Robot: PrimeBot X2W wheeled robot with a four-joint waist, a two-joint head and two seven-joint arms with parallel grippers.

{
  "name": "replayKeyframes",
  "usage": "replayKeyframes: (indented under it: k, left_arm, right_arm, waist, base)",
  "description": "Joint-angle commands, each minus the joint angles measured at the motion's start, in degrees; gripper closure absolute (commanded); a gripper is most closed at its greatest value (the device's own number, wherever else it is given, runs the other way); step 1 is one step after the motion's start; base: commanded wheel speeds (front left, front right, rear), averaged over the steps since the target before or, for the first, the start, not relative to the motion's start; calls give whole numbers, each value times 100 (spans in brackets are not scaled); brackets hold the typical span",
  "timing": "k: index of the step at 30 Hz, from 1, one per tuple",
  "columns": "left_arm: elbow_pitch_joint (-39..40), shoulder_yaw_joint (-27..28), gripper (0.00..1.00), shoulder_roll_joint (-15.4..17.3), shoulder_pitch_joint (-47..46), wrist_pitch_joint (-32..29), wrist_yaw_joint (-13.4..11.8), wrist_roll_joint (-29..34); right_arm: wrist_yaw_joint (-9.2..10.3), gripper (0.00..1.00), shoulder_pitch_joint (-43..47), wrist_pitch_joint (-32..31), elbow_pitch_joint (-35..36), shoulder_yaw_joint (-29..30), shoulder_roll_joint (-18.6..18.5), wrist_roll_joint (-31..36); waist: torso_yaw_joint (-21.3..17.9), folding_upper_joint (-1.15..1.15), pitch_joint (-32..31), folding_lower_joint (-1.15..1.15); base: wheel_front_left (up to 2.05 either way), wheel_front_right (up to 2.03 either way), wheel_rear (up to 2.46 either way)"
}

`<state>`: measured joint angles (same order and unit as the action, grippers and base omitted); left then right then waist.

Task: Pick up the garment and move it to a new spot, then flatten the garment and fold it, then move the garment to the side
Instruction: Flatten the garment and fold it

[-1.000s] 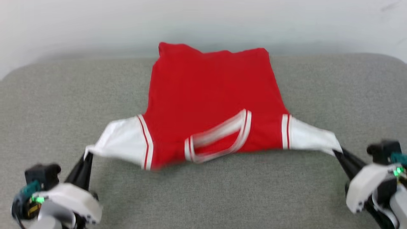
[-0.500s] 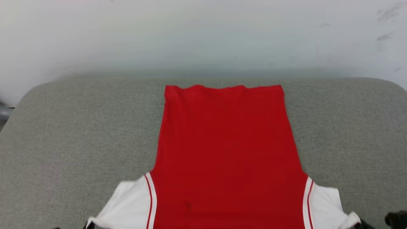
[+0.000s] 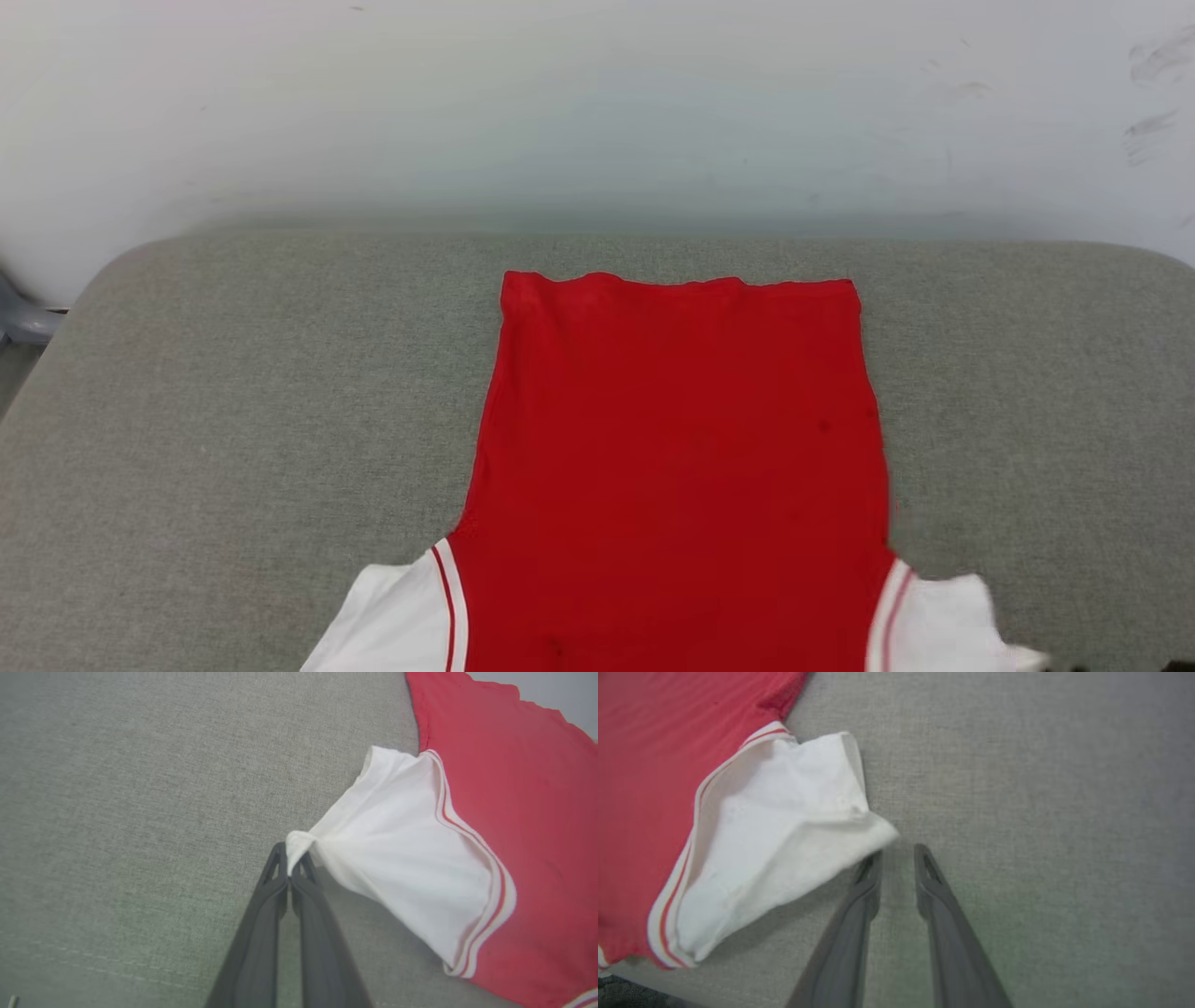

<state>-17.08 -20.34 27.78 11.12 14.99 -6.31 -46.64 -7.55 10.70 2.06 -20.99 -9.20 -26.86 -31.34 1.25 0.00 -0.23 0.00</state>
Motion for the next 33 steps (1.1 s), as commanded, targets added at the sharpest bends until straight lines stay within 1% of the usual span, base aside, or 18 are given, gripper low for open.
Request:
replayKeyframes:
  k: [1, 3, 7, 12, 15, 18, 21, 25, 29, 31, 33]
  left_arm:
    - [-13, 26, 100, -42, -107, 28, 31, 66]
    - [-7, 37, 100, -93, -137, 28, 70, 139]
    - [19, 50, 100, -160, -223, 27, 149, 278]
    - [159, 69, 100, -219, -352, 27, 196, 458]
    - [296, 79, 100, -256, -507, 27, 218, 591]
    - [435, 124, 100, -320, -683, 22, 224, 706]
    - [591, 168, 100, -408, -889, 22, 257, 827]
    - [724, 223, 100, -561, -1156, 22, 308, 1002]
    - [809, 266, 100, -756, -1392, 22, 411, 1177]
    - [848, 293, 100, -861, -1503, 22, 476, 1266]
    - [869, 335, 100, -975, -1606, 22, 530, 1352]
  right_arm:
    - [12, 0, -73, 58, 93, 113, -1, 41]
    - [11, 0, -208, 51, 234, 313, 10, 29]
    - [11, 0, -556, -38, 650, 840, -134, 109]
    - [9, 0, -1354, -349, 1299, 1356, -359, 229]
    - [9, 0, -2044, -739, 1672, 1460, -467, 273]
    - [9, 0, -2760, -1182, 1871, 1363, -559, 239]
    - [9, 0, -3511, -1851, 1861, 1185, -684, 160]
    - [9, 0, -4429, -2991, 1568, 916, -781, -16]
    - [9, 0, -5128, -4377, 1106, 631, -862, -133]
    - [9, 0, -5477, -5017, 936, 502, -964, -98]
    - [9, 0, -5764, -5608, 742, 420, -987, -87]
  waist:
    - [1, 0, -4, 0]
    - [0, 0, -2, 0]
    - [-11, 0, 2, 0]
    - [59, 0, 126, 0]
    - [187, 0, 321, 0]
    - [354, 0, 604, 0]
    - [553, 0, 941, 0]
    - [831, 0, 1373, 0]
    - [1077, 0, 1794, 0]
    - [1192, 0, 1998, 0]
    - [1295, 0, 2202, 0]
  base:
    - [0, 0, 0]
    - [0, 0, 0]
    - [0, 0, 0]
    - [0, 0, 0]
    - [0, 0, 0]
    - [0, 0, 0]
    - [0, 0, 0]
    - [0, 0, 0]
    - [0, 0, 0]
    - [0, 0, 0]
    - [0, 0, 0]
